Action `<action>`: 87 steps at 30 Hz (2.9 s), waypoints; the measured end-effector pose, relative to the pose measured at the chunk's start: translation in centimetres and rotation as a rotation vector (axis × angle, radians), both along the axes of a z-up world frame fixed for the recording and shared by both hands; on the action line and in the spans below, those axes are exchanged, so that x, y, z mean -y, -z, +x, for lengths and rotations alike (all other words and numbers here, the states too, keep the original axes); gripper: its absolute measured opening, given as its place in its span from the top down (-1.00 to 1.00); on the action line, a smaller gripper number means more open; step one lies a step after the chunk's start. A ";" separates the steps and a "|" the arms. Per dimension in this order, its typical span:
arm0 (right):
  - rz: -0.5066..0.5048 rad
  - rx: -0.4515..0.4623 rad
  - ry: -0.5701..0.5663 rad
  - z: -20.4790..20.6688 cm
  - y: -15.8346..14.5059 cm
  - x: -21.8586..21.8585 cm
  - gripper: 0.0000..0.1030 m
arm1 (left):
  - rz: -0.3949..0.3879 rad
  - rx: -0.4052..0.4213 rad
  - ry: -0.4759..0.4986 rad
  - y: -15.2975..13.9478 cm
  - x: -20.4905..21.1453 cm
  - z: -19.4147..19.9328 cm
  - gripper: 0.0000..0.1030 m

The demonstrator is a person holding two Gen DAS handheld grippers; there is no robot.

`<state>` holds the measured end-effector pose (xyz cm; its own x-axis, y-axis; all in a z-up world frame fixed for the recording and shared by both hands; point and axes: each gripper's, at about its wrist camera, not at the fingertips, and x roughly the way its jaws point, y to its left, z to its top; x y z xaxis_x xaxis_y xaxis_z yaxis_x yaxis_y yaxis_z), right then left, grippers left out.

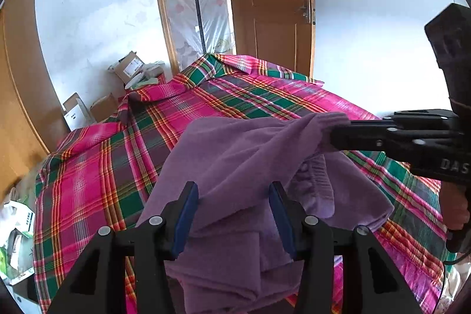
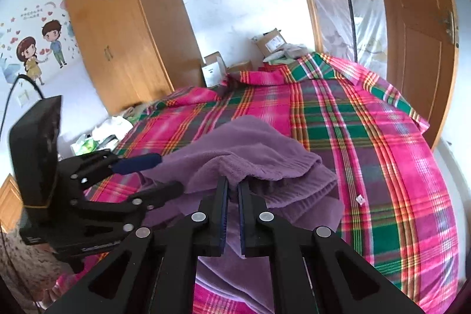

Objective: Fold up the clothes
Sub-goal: 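Grasp the purple pants' waistband with the right gripper while the left gripper grasps the fabric beside it, then lift the purple pants with both grippers and shake them open above the bed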

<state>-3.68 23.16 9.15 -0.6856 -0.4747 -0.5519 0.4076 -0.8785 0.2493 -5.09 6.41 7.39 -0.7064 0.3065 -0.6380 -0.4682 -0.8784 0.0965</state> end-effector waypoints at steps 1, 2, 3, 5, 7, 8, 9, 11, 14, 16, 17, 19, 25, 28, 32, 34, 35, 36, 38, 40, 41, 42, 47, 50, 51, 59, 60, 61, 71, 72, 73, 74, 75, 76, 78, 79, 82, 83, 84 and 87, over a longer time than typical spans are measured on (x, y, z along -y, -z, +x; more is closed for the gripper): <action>-0.003 -0.006 -0.001 -0.1 -0.2 0.0 0.87 | -0.010 -0.009 0.005 -0.1 -0.1 0.0 0.01; -0.003 -0.011 -0.003 -0.2 -0.4 0.0 0.87 | -0.022 -0.019 0.013 -0.1 -0.3 -0.1 0.01; -0.003 -0.015 -0.003 -0.3 -0.5 0.1 0.87 | -0.031 -0.022 0.021 -0.1 -0.4 -0.3 0.01; -0.007 -0.023 -0.003 -0.6 -0.9 0.2 0.87 | -0.038 -0.007 0.037 0.0 -0.6 -0.7 0.01; -0.011 -0.030 -0.001 -1.0 -1.3 0.4 0.87 | -0.026 0.018 0.049 0.1 -0.7 -1.1 0.01; -0.014 -0.034 -0.002 -1.2 -1.6 0.5 0.87 | -0.018 0.029 0.056 0.1 -0.7 -1.3 0.01; -0.018 -0.040 -0.007 -1.4 -1.8 0.7 0.87 | -0.012 0.037 0.059 0.1 -0.7 -1.5 0.01; -0.020 -0.056 -0.018 -1.6 -2.4 1.2 0.88 | -0.002 0.045 0.049 0.1 -0.7 -2.1 0.01; -0.030 -0.075 -0.047 -2.0 -3.0 2.0 0.88 | -0.015 0.046 -0.006 -0.1 -0.7 -3.0 0.01; -0.034 -0.081 -0.073 -2.2 -3.2 2.7 0.88 | 0.004 0.045 -0.052 -0.3 0.0 -3.6 0.20; -0.033 -0.074 -0.078 -2.2 -3.0 2.9 0.88 | 0.033 0.055 -0.065 -0.4 0.5 -4.0 0.32; -0.031 -0.060 -0.088 -2.2 -2.6 3.2 0.88 | 0.113 0.111 -0.083 -0.6 1.9 -4.9 0.92; -0.026 -0.016 -0.120 -2.3 -1.4 4.1 0.85 | 0.204 0.116 -0.170 -1.5 4.8 -5.8 0.93; -0.019 0.015 -0.116 -2.2 -0.5 4.2 0.60 | 0.230 0.101 -0.208 -2.0 6.2 -5.9 0.93; -0.026 0.098 -0.084 -1.6 1.5 3.6 0.51 | 0.268 0.091 -0.265 -2.5 8.5 -6.2 0.93; -0.060 0.164 -0.081 -1.4 2.9 3.4 0.51 | 0.284 0.079 -0.292 -2.8 9.6 -6.2 0.93; -0.094 0.209 -0.097 -1.3 3.7 3.4 0.51 | 0.288 0.068 -0.310 -3.1 10.1 -6.2 0.93; -0.119 0.246 -0.109 -1.2 4.4 3.4 0.51 | 0.294 0.060 -0.322 -3.3 10.5 -6.1 0.93; -0.156 0.306 -0.105 -1.4 5.6 3.3 0.49 | 0.316 0.049 -0.348 -3.8 11.7 -6.0 0.93; -0.191 0.365 -0.077 -1.7 6.8 2.9 0.44 | 0.331 0.031 -0.369 -4.2 12.8 -5.6 0.93; -0.218 0.385 -0.068 -1.8 7.2 2.8 0.43 | 0.333 0.025 -0.380 -4.4 13.2 -5.4 0.93; -0.246 0.406 -0.058 -2.0 7.7 2.6 0.41 | 0.335 0.020 -0.391 -4.5 13.7 -5.3 0.93; -0.379 0.473 -0.074 -2.7 9.1 2.9 0.23 | 0.381 0.031 -0.431 -4.5 15.6 -4.9 0.93; -0.443 0.503 -0.076 -2.9 9.3 3.2 0.10 | 0.396 0.023 -0.441 -4.7 16.4 -4.6 0.93; -0.445 0.496 -0.060 -3.1 9.3 3.1 0.09 | 0.398 0.020 -0.445 -4.7 16.7 -4.4 0.93; -0.490 0.481 0.050 -4.8 8.7 3.2 0.05 | 0.425 0.040 -0.481 -3.8 18.8 -3.4 0.93; -0.472 0.479 0.045 -5.0 8.4 3.6 0.05 | 0.427 0.043 -0.484 -3.6 19.0 -3.3 0.93; -0.457 0.478 0.048 -5.0 8.2 3.9 0.05 | 0.425 0.048 -0.490 -3.4 19.2 -3.1 0.93; -0.117 0.251 -0.082 -0.9 5.2 8.0 0.05 | 0.441 0.099 -0.525 -1.9 20.8 -2.1 0.93; -0.055 0.215 -0.076 -0.8 5.1 8.8 0.05 | 0.443 0.099 -0.523 -1.9 20.9 -2.0 0.93; 0.007 0.179 -0.070 -0.7 4.9 9.5 0.05 | 0.443 0.098 -0.523 -2.0 20.9 -1.9 0.93; 0.068 0.146 -0.067 -0.5 4.8 10.3 0.05 | 0.446 0.096 -0.525 -2.1 21.0 -1.8 0.93; 0.120 0.120 -0.073 -0.4 4.8 11.1 0.05 | 0.449 0.094 -0.531 -2.1 21.2 -1.6 0.93; 0.152 0.098 -0.093 -0.2 4.9 11.8 0.05 | 0.453 0.093 -0.537 -2.1 21.4 -1.4 0.93; 0.198 0.067 -0.131 0.4 5.1 12.6 0.05 | 0.458 0.091 -0.552 -2.1 21.8 -1.2 0.93; 0.228 0.054 -0.143 0.8 5.3 12.8 0.05 | 0.459 0.092 -0.559 -2.0 22.1 -1.2 0.93; 0.328 0.013 -0.166 1.2 5.8 14.1 0.05 | 0.460 0.100 -0.568 -1.7 22.5 -0.9 0.93; 0.349 0.010 -0.161 1.0 6.1 14.3 0.05 | 0.460 0.103 -0.570 -1.6 22.6 -0.8 0.93; 0.357 0.010 -0.156 0.8 6.3 14.5 0.05 | 0.461 0.106 -0.572 -1.5 22.7 -0.8 0.93; 0.300 0.029 -0.121 0.1 6.3 13.8 0.39 | 0.467 0.110 -0.585 -1.2 23.1 -0.5 0.93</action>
<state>-3.57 9.35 2.88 -0.6159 -0.3646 -0.6984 0.5100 -0.8602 -0.0007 -5.57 -16.70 8.64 -0.7767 0.1570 -0.6100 0.1017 -0.9245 -0.3675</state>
